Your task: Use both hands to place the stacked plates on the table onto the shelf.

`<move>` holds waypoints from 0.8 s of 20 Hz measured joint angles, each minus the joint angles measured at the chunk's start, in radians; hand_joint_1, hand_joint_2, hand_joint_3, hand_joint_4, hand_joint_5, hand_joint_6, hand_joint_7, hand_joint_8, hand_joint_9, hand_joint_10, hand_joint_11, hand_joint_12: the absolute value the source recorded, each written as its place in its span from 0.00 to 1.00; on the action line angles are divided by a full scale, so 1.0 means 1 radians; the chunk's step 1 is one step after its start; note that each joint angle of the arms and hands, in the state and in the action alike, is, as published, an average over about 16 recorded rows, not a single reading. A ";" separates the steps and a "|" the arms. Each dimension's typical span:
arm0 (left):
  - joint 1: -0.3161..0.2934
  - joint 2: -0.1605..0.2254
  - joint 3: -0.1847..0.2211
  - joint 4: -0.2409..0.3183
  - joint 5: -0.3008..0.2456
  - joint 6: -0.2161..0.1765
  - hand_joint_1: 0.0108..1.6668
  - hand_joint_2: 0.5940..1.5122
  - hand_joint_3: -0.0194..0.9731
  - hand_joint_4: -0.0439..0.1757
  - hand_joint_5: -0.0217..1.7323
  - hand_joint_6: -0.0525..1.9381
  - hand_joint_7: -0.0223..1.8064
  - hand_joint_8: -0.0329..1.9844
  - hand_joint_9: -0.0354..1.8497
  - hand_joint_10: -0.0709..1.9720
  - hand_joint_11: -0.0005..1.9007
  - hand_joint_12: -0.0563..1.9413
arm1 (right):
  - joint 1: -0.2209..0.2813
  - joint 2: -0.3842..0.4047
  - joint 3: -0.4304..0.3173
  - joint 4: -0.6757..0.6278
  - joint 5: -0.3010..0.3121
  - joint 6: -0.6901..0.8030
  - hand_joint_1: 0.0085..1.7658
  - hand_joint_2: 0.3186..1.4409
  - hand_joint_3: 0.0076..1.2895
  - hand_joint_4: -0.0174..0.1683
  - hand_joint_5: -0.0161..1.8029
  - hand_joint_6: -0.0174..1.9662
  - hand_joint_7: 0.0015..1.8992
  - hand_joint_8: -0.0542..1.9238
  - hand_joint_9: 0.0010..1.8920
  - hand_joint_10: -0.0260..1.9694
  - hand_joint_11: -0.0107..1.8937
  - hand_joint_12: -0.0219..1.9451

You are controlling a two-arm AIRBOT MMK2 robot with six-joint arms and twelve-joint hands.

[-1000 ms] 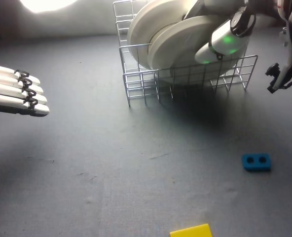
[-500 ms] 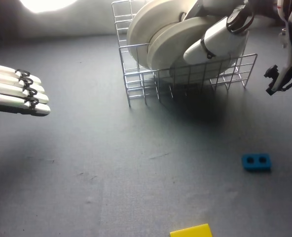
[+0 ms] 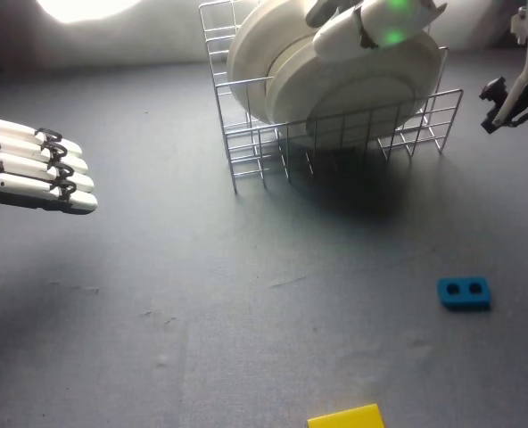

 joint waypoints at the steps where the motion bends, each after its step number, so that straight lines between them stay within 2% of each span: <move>1: -0.002 0.000 -0.002 0.000 -0.001 0.001 0.01 0.61 0.03 0.18 0.02 0.04 0.03 0.02 0.03 0.04 0.01 0.03 | 0.012 0.010 -0.009 0.000 0.003 -0.011 0.46 0.65 0.01 0.07 0.42 0.04 0.47 0.03 0.49 0.02 0.26 0.63; 5: -0.013 0.000 -0.016 0.001 -0.001 0.006 0.01 0.61 0.03 0.18 0.03 0.04 0.03 0.02 0.03 0.04 0.01 0.03 | 0.056 0.065 -0.064 -0.002 0.020 -0.079 0.45 0.65 0.01 0.07 0.42 0.03 0.46 0.03 0.48 0.02 0.22 0.63; 9: -0.037 0.001 -0.045 0.003 0.005 0.010 0.01 0.62 0.04 0.18 0.03 0.04 0.03 0.02 0.03 0.04 0.01 0.03 | 0.082 0.148 -0.151 -0.003 0.036 -0.187 0.44 0.65 0.01 0.07 0.41 0.03 0.45 0.03 0.47 0.02 0.21 0.63; 13: -0.076 0.008 -0.100 0.005 0.013 0.012 0.01 0.62 0.04 0.19 0.03 0.04 0.03 0.02 0.03 0.04 0.01 0.03 | 0.095 0.256 -0.262 -0.004 0.066 -0.330 0.43 0.65 0.01 0.07 0.39 0.03 0.43 0.03 0.45 0.02 0.20 0.62; 16: -0.111 0.019 -0.151 0.005 0.020 0.012 0.01 0.62 0.04 0.19 0.03 0.04 0.03 0.02 0.03 0.04 0.01 0.03 | 0.090 0.342 -0.349 -0.005 0.093 -0.435 0.36 0.66 0.01 0.07 0.35 0.03 0.38 0.03 0.39 0.02 0.16 0.57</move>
